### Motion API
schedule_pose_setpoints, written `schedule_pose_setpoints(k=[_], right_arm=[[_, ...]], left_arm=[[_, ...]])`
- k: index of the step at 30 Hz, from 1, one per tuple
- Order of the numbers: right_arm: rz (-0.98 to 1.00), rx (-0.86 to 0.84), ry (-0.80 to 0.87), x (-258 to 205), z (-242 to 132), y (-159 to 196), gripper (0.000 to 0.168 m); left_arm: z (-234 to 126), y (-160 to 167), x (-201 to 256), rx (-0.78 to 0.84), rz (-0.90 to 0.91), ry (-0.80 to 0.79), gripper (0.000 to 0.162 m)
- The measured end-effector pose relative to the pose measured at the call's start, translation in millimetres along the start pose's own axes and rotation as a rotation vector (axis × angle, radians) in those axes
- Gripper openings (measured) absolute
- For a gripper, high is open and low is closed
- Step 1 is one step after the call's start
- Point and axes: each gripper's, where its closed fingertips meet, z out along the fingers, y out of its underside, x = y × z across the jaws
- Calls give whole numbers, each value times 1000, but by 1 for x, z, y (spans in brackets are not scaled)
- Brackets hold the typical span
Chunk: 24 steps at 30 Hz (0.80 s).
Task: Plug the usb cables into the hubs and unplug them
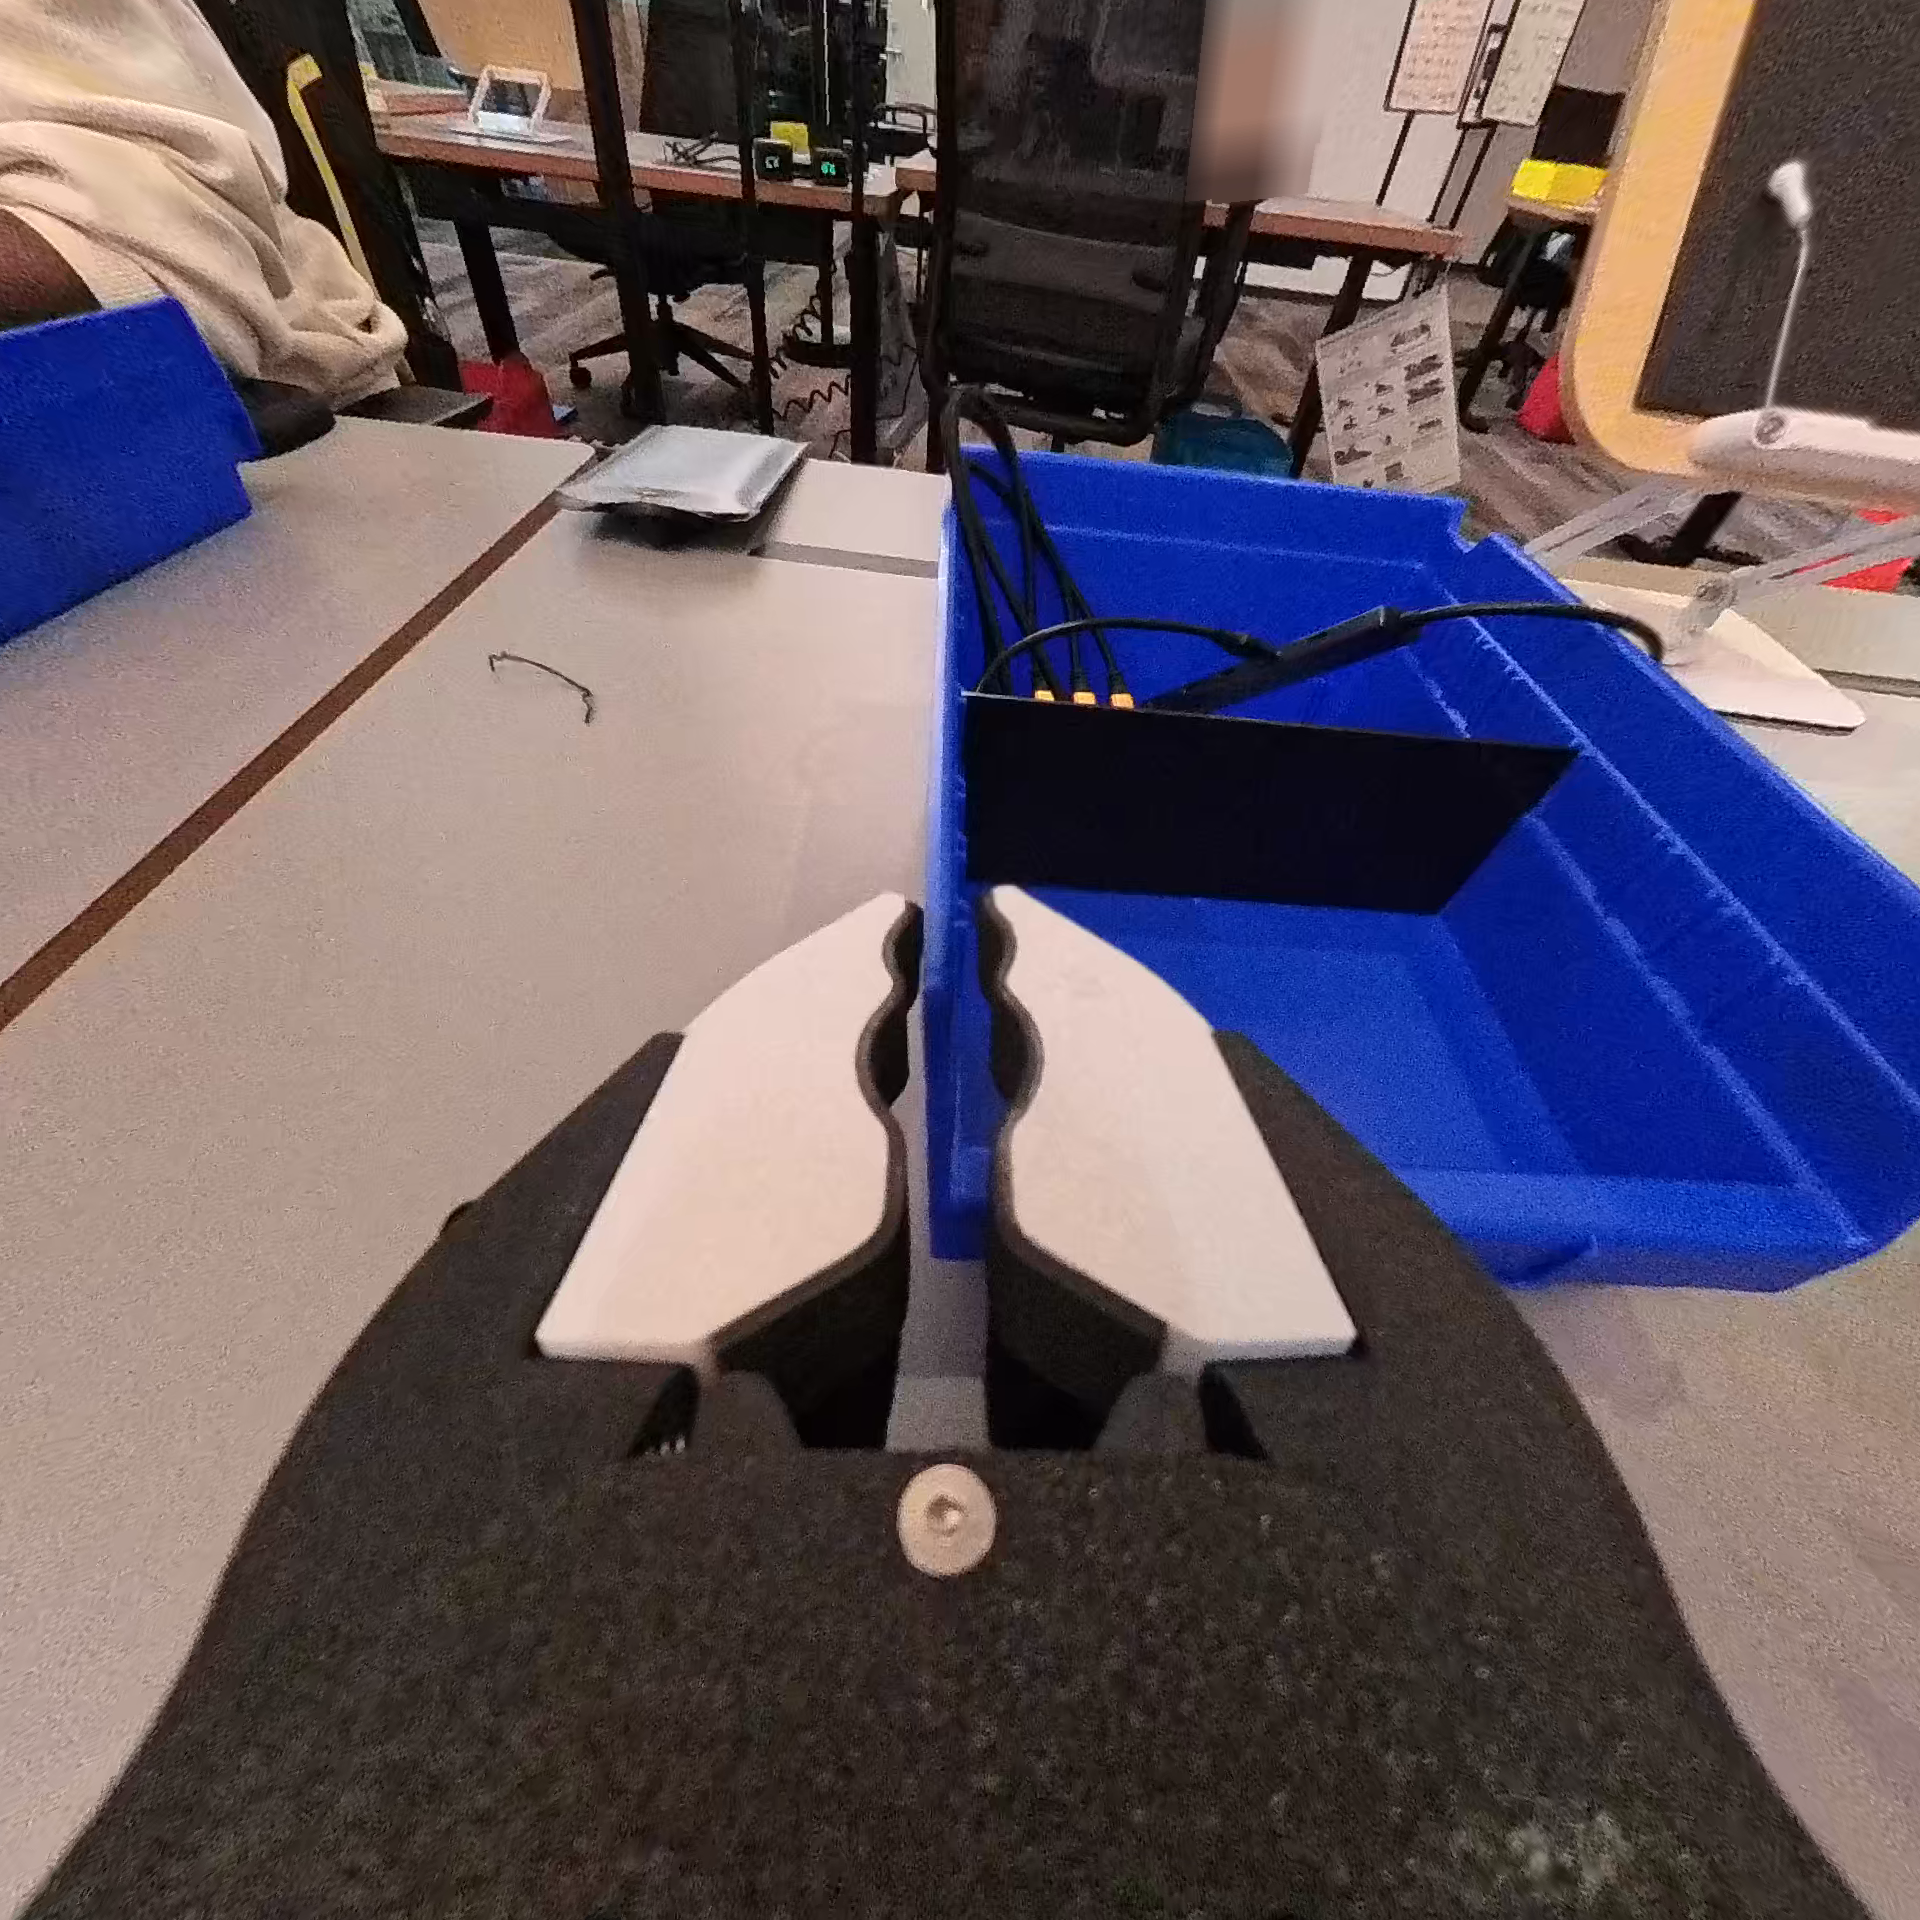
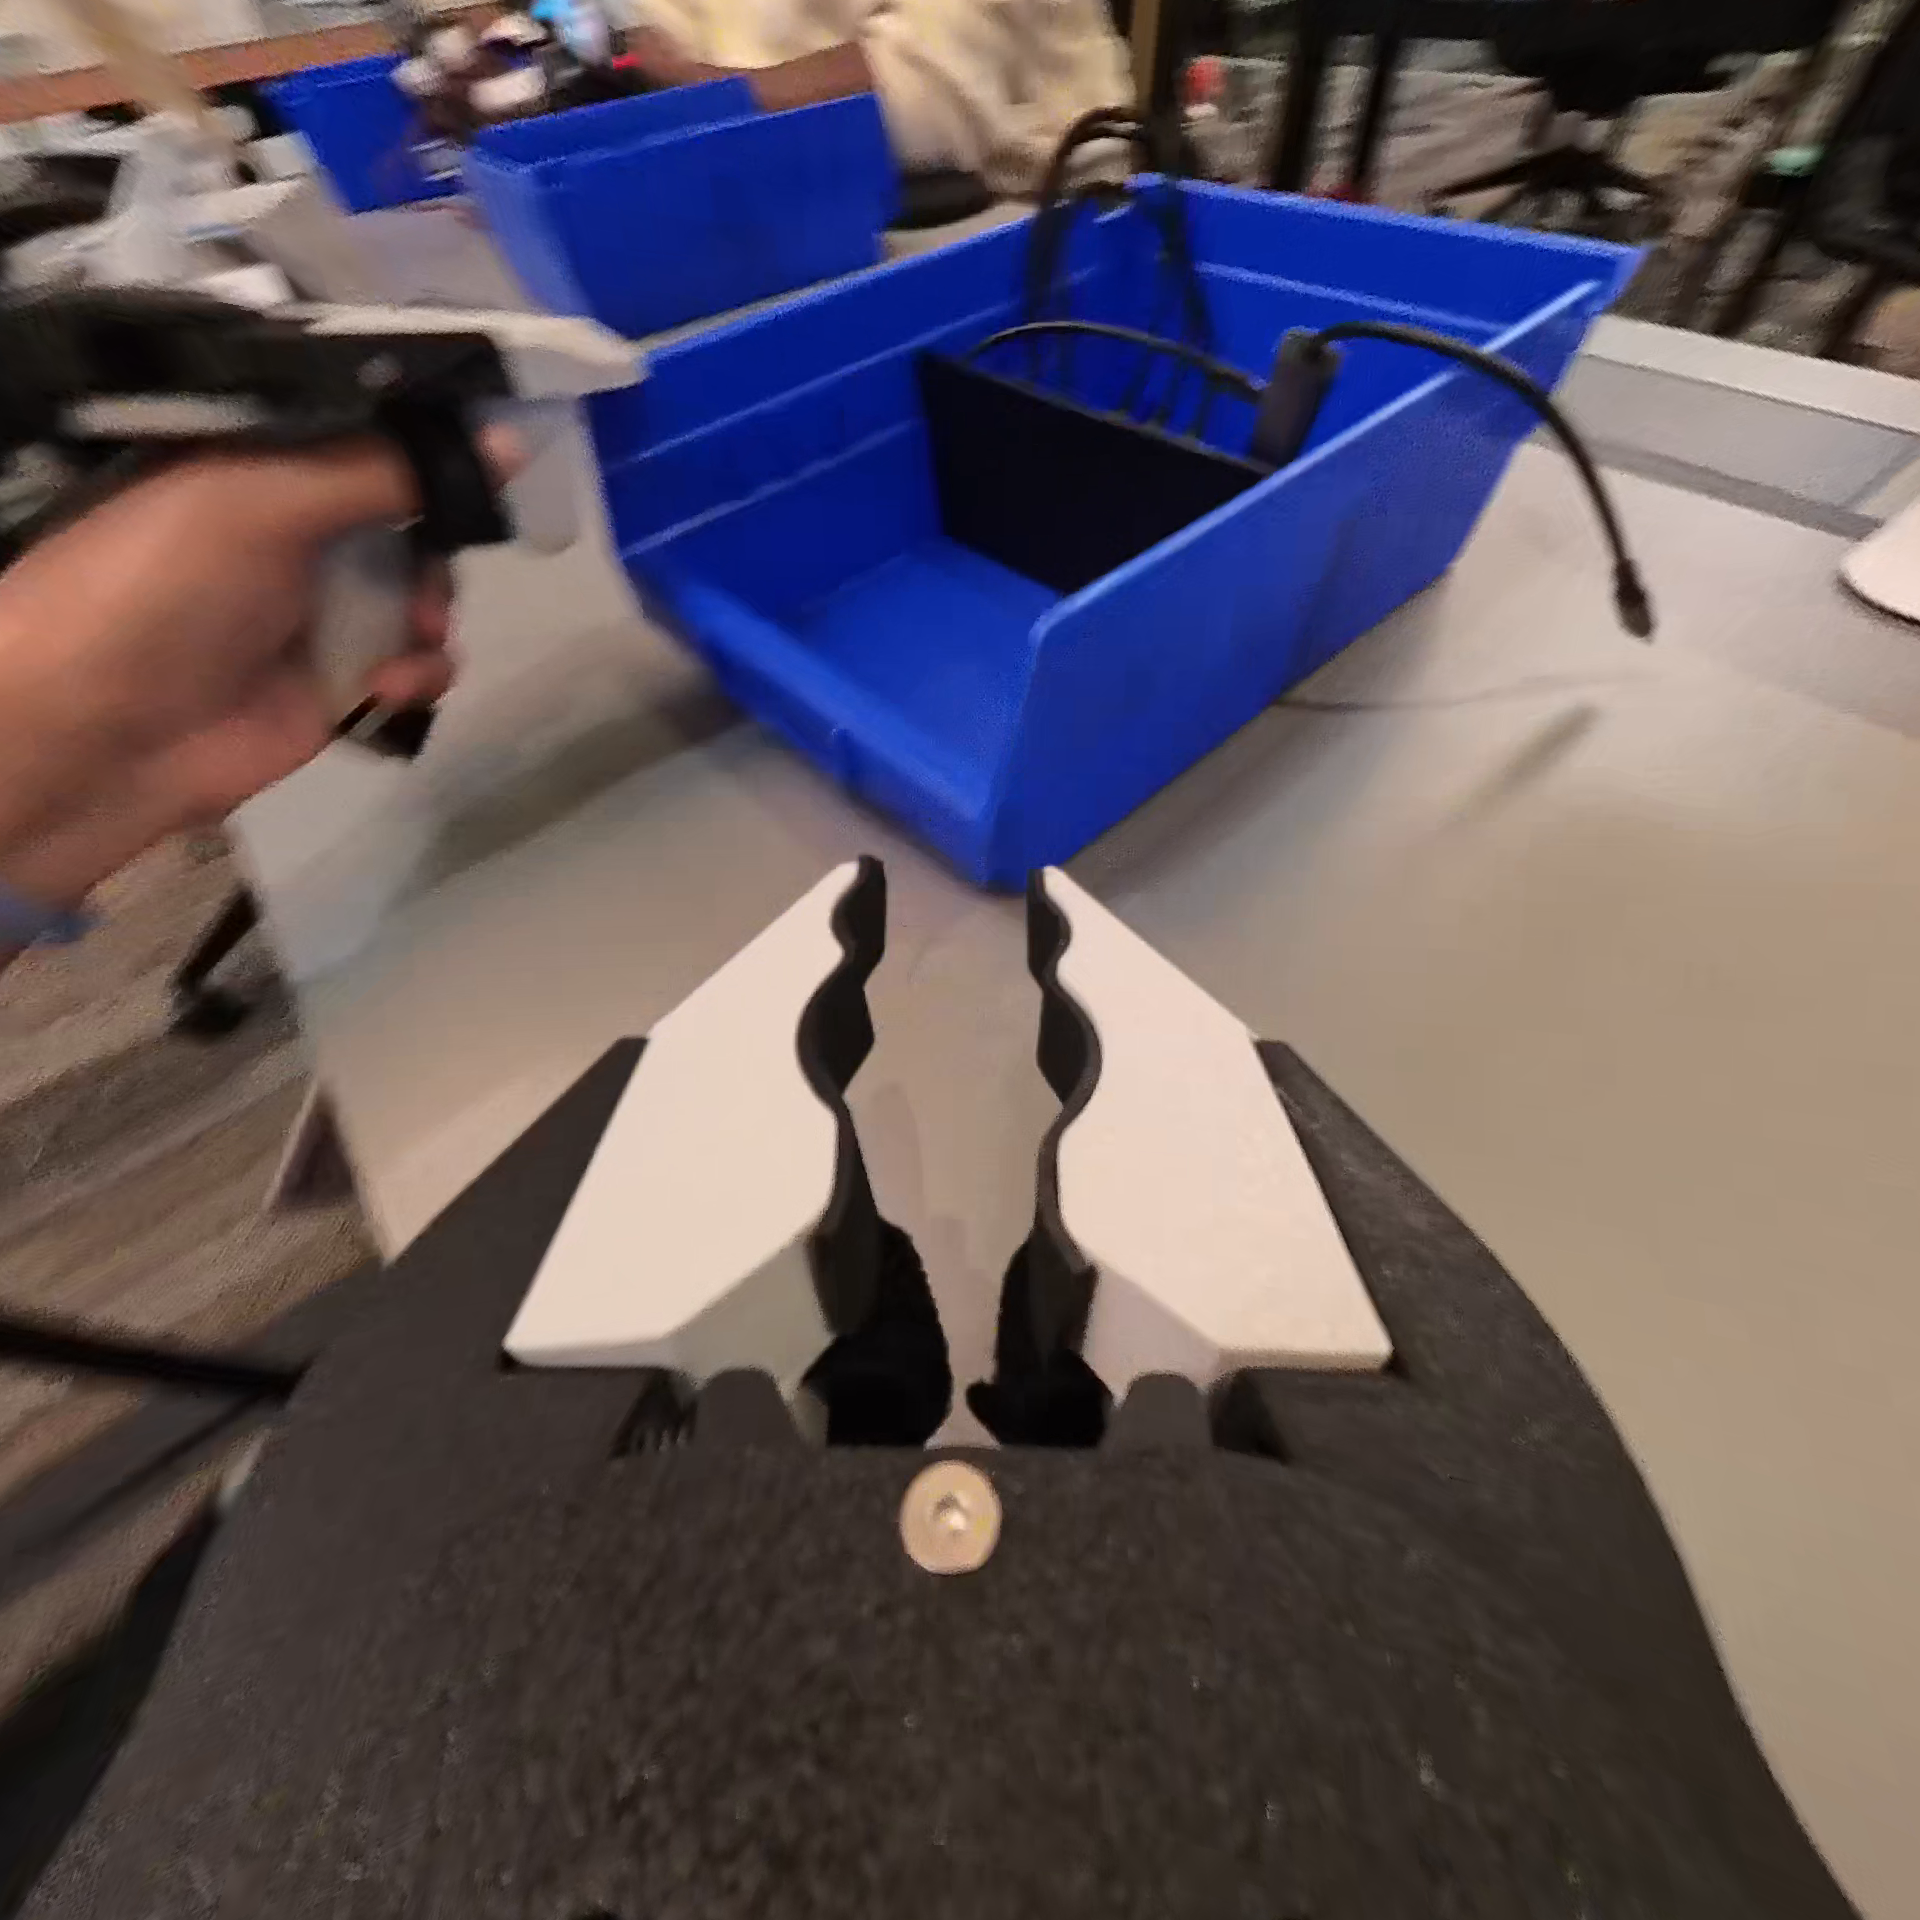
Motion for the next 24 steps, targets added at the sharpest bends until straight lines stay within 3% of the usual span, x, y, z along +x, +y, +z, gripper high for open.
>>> schedule_pose_setpoints(k=[3, 6, 11, 15, 19, 24], right_arm=[[-63, 14, -85, 9, -56, 18, 26], [-32, 61, -38, 60, -113, 29, 29], [148, 158, 316, 195, -216, 59, 41], [257, 194, 597, 268, -294, 89, 41], [272, 215, 711, 298, -326, 92, 36], [412, 268, 625, 298, -313, 92, 29]], left_arm=[[-4, 3, -3, -8, -19, -22, 13], [-12, -2, -3, 10, -24, -40, 19], [-34, -7, 10, 29, -3, -62, 21], [-56, 13, 46, -10, -49, -4, 24], [-67, 31, 100, -77, -93, 145, 24], [-58, 47, 131, -130, -50, 252, 22]])
